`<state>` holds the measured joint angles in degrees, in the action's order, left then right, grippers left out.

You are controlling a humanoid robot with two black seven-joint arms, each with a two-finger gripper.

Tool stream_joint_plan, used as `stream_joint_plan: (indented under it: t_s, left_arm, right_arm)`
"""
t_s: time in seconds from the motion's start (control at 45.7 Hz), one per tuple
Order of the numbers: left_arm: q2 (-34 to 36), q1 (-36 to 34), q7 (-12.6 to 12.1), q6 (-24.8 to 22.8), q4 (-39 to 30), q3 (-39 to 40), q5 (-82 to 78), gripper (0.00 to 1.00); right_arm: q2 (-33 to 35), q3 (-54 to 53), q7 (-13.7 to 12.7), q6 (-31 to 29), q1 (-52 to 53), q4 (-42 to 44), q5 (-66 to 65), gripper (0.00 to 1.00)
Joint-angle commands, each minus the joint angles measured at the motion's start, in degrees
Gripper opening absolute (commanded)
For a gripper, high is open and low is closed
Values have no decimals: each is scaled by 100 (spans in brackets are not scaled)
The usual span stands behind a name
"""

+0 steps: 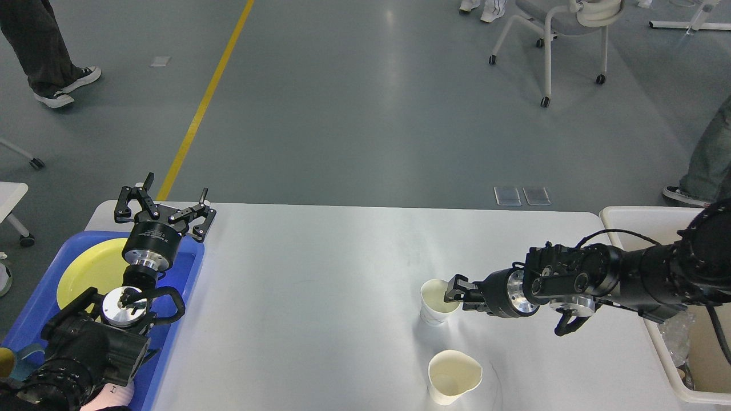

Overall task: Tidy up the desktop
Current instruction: 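Grasp the white paper cup with the right gripper and lift it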

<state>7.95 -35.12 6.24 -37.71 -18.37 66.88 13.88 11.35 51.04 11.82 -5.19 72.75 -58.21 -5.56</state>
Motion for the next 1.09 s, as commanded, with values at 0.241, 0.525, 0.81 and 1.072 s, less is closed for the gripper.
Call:
stream_joint_plan:
  t_s: [0.241, 0.525, 0.81, 1.072]
  left_arm:
    - [-4, 5, 0, 0, 0, 0, 1, 100]
    - [-4, 5, 0, 0, 0, 0, 1, 100]
    - [5, 5, 0, 0, 0, 0, 1, 100]
    - [5, 5, 0, 0, 0, 0, 1, 100]
  right_arm:
    - [-1, 12, 22, 202, -16, -14, -6, 0]
    - [394, 152, 22, 176, 484, -225, -68, 0]
    - [1405, 679, -4, -263, 3050, -1876, -691, 0]
    - [1748, 671, 4, -1195, 5046, -3108, -833, 0]
